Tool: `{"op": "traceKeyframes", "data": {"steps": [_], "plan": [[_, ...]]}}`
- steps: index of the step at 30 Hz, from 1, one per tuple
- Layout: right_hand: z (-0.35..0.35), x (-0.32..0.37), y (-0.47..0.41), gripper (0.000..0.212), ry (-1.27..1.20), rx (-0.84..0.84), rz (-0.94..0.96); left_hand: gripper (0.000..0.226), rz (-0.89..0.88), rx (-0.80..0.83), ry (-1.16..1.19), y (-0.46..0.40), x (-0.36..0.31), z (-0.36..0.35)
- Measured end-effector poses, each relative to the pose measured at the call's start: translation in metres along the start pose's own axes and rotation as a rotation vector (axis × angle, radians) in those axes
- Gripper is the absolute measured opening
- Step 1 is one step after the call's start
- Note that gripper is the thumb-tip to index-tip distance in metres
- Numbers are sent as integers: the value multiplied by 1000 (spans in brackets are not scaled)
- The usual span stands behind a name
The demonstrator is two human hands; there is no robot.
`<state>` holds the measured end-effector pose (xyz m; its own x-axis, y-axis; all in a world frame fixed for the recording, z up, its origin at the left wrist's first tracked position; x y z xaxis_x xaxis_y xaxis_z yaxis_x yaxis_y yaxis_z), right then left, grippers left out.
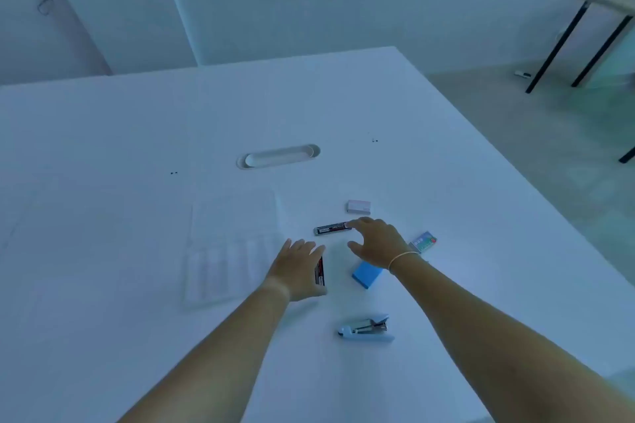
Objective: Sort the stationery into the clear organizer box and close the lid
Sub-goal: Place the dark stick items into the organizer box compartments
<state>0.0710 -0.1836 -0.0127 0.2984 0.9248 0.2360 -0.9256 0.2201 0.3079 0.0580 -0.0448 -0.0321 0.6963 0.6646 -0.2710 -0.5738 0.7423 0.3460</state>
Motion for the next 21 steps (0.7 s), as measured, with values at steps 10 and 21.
{"op": "traceKeyframes", "data": {"steps": [10, 21], "plan": [[-17, 8, -39, 43, 112, 16, 109, 84, 60, 91, -92, -15, 10, -8], [-27, 8, -56, 29, 161, -27, 85, 94, 155, 36, -32, -19, 10, -6]]}}
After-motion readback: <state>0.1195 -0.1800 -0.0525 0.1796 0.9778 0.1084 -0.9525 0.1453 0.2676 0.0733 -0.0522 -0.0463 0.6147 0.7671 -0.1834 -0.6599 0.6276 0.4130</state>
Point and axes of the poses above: each hand's wrist, its own y-axis away from the middle knuckle, its own z-axis out of the back of the hand, x = y × z, the point moved 8 cm from there along -y, towards the middle knuckle, and after that the axes turned 14 degrees about -z, right-handed, at the moved point
